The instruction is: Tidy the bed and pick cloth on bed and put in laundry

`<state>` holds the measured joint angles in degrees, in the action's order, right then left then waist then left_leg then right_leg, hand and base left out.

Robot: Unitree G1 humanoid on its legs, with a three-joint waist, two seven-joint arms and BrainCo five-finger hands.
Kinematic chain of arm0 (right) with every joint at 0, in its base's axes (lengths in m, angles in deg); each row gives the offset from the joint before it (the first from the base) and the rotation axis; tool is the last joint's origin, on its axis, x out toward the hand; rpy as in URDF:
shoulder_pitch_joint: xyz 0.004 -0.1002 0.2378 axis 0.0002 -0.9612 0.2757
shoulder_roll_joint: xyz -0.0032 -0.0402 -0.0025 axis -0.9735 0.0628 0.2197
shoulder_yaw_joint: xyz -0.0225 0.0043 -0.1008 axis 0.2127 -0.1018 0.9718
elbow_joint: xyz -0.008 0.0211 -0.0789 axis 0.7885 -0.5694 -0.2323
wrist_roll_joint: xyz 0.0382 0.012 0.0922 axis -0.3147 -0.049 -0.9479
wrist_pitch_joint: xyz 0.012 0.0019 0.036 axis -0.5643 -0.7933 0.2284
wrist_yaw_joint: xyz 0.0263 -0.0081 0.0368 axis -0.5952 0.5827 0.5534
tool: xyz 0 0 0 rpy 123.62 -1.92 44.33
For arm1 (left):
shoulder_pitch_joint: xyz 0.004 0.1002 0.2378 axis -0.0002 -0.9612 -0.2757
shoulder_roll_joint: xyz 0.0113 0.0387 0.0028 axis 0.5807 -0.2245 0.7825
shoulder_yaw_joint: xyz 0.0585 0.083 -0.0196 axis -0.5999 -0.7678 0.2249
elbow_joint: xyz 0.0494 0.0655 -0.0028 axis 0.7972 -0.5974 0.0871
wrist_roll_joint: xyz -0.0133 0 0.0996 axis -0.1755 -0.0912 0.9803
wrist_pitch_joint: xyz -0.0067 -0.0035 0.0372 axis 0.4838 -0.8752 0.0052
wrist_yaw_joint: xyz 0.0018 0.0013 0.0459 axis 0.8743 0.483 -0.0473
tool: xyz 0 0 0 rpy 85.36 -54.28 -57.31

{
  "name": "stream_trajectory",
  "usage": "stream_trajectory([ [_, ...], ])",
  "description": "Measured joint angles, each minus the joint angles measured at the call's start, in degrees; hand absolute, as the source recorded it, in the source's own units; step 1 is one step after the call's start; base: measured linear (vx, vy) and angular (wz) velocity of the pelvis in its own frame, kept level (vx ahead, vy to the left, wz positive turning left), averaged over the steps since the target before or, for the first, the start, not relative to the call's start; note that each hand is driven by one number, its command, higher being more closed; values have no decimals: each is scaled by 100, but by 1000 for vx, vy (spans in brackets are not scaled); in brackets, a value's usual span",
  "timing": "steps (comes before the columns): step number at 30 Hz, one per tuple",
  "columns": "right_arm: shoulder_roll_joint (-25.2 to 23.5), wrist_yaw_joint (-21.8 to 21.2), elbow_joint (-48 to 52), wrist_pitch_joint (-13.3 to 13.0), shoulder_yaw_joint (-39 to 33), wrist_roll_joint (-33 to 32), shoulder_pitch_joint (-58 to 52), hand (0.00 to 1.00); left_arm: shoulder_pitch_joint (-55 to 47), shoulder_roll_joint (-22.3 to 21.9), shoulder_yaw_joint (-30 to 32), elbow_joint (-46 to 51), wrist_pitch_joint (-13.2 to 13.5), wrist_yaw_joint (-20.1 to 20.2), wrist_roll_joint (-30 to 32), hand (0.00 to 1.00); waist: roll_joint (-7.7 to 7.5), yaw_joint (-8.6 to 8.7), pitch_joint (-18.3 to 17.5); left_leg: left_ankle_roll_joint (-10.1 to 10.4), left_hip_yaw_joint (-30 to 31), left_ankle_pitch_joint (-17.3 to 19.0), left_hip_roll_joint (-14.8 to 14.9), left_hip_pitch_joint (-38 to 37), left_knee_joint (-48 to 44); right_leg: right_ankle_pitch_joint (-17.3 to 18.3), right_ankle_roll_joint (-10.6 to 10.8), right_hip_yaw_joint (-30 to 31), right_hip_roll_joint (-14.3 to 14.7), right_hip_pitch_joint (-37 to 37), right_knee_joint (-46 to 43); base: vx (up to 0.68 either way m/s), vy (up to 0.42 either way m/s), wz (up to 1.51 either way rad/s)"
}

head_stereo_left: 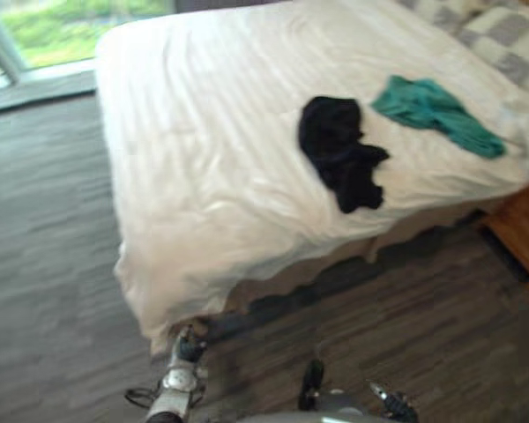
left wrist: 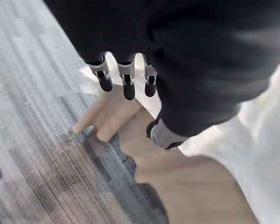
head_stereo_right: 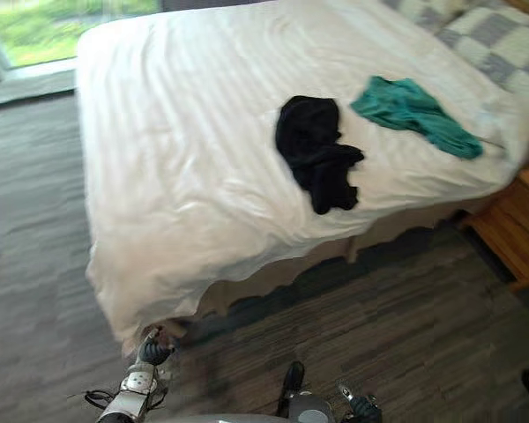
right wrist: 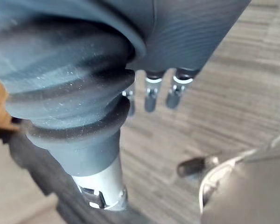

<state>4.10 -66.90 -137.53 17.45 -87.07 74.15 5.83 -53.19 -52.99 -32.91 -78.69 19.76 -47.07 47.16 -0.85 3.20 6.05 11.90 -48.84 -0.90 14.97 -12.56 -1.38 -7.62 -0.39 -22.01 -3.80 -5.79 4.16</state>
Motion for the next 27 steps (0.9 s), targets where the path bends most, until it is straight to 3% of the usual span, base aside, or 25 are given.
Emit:
stream_trajectory([
  [1, 1, -18, -123, 9, 29, 40, 1, 0, -29, -13, -36, -35, -26, 7, 73, 0, -43, 19, -5, 10, -116, 95, 158, 41, -652, 53, -1, 94, -55, -53, -28, 2, -104, -135],
  [3, 29, -16, -188, 22, 62, 44, -46, 0, -38, -9, -45, -135, -42, 52, 79, 0, -94, -41, -27, -346, 25, 212, 698, 305, -2241, 112, -50, 419, -20, 14, -103, 53, -77, -147],
  [4, 163, -3, -181, 30, 127, 42, -71, 0, -22, -108, -106, -141, -39, 104, 66, 0, 50, -9, 17, -1018, 843, 269, 1008, 739, -3446, 133, -83, 771, 21, -6, -247, 83, 54, -126],
  [6, 375, 26, -195, 49, 120, 38, -63, 0, -11, -380, -257, -146, -24, 113, 55, 0, 226, -6, 59, -891, 2017, 850, 641, 1237, -3807, 136, -88, 1304, 86, -62, -264, 83, 142, -144],
  [7, 505, 28, -204, 47, 119, 40, -24, 0, -19, -502, -442, -149, -20, 113, 39, 0, 296, -10, 55, -772, 2633, 1177, 211, 1335, -3504, 132, -62, 1723, 103, -55, -248, 66, 116, -145],
  [8, 529, 28, -204, 47, 117, 40, -20, 0, -30, -520, -513, -148, -13, 115, 33, 0, 298, -20, 53, -714, 2866, 1239, 48, 1329, -3313, 138, -36, 1902, 118, -51, -250, 76, 148, -171],
  [10, 533, 18, -244, 49, 118, 91, 1, 0, -53, -509, -662, -145, 4, 111, -19, 0, 298, -88, 51, -665, 4310, 1389, -430, 1419, -2397, 177, 114, 2732, 318, -149, -255, 21, 209, -183],
  [11, 529, 18, -243, 50, 118, 119, 5, 0, -53, -493, -665, -145, 4, 110, -45, 0, 296, -98, 49, -638, 4645, 1451, -514, 1438, -2279, 171, 161, 2899, 370, -156, -272, -4, 271, -201],
  [12, 539, 19, -253, 54, 123, 220, 9, 0, -66, -421, -703, -144, 5, 109, -52, 0, 274, -99, 28, -631, 5304, 1690, -674, 1369, -2153, 116, 252, 3307, 443, -275, -290, 10, 215, -174],
  [13, 553, 28, -245, 58, 124, 257, -29, 0, -44, -368, -730, -145, 6, 105, -51, 0, 366, -54, -43, -639, 5543, 1937, -755, 1152, -1831, 23, 394, 3577, 490, -353, -230, 14, 315, -160],
  [15, 584, 40, -323, 83, 93, 258, -126, 0, 147, -311, -847, -144, 10, 96, -51, 0, 333, 56, -15, -763, 5222, 2240, -813, 861, -1338, -329, 556, 3834, 482, -374, 3, -18, 352, -103],
  [19, 256, 46, -322, 174, 201, 341, -314, 0, 172, -32, -912, -146, 2, 86, -47, 0, 78, 46, -64, -797, 4309, 2223, -1208, 525, -1028, -620, 653, 4237, 357, -579, 25, -8, 203, -111],
  [20, 229, 45, -284, 184, 321, 387, -299, 0, 198, -21, -915, -149, -3, 87, -47, 0, 46, 7, -75, -824, 4080, 2208, -1229, 509, -1010, -778, 509, 4081, 358, -664, 37, -15, 139, -127],
  [21, 258, 54, -107, 194, 418, 459, -295, 0, 221, -4, -911, -149, -8, 86, -47, 0, 164, -34, -26, -1084, 3707, 2050, -1260, 575, -951, -1055, 81, 3244, 393, -787, 122, -9, 91, -102],
  [22, 263, 58, -55, 193, 421, 487, -296, 0, 250, -25, -907, -146, -8, 87, -49, 0, 156, -31, -22, -1141, 3597, 2015, -1275, 610, -937, -864, -133, 2648, 369, -863, -64, -3, 99, -87],
  [23, 329, 99, -6, 207, 414, 543, -241, 0, 316, -131, -820, -142, -7, 87, -50, 0, 267, -62, 70, -1167, 3414, 2002, -1254, 561, -854, -27, -539, 1515, 281, -1214, -982, 16, 110, -46],
  [24, 370, 139, 26, 200, 393, 640, -244, 0, 329, -270, -804, -146, -27, 90, -53, 0, 432, -49, 291, -1167, 3372, 2003, -1219, 340, -866, 475, -651, 884, -1, -1454, -2405, 35, 120, -40],
  [26, 379, 143, 63, 173, 473, 708, -379, 0, 70, -313, -753, -147, -47, 94, -139, 0, 356, -97, 246, -1163, 3366, 1992, -1337, 178, -1069, 636, -463, 855, -43, -1354, -2909, 99, 126, -43],
  [27, 394, 133, 62, 160, 566, 711, -384, 0, -36, -314, -684, -147, -51, 95, -181, 0, 317, -93, 222, -1203, 3382, 1960, -1346, 189, -1175, 675, -371, 947, -30, -1226, -2727, 132, 30, -51],
])
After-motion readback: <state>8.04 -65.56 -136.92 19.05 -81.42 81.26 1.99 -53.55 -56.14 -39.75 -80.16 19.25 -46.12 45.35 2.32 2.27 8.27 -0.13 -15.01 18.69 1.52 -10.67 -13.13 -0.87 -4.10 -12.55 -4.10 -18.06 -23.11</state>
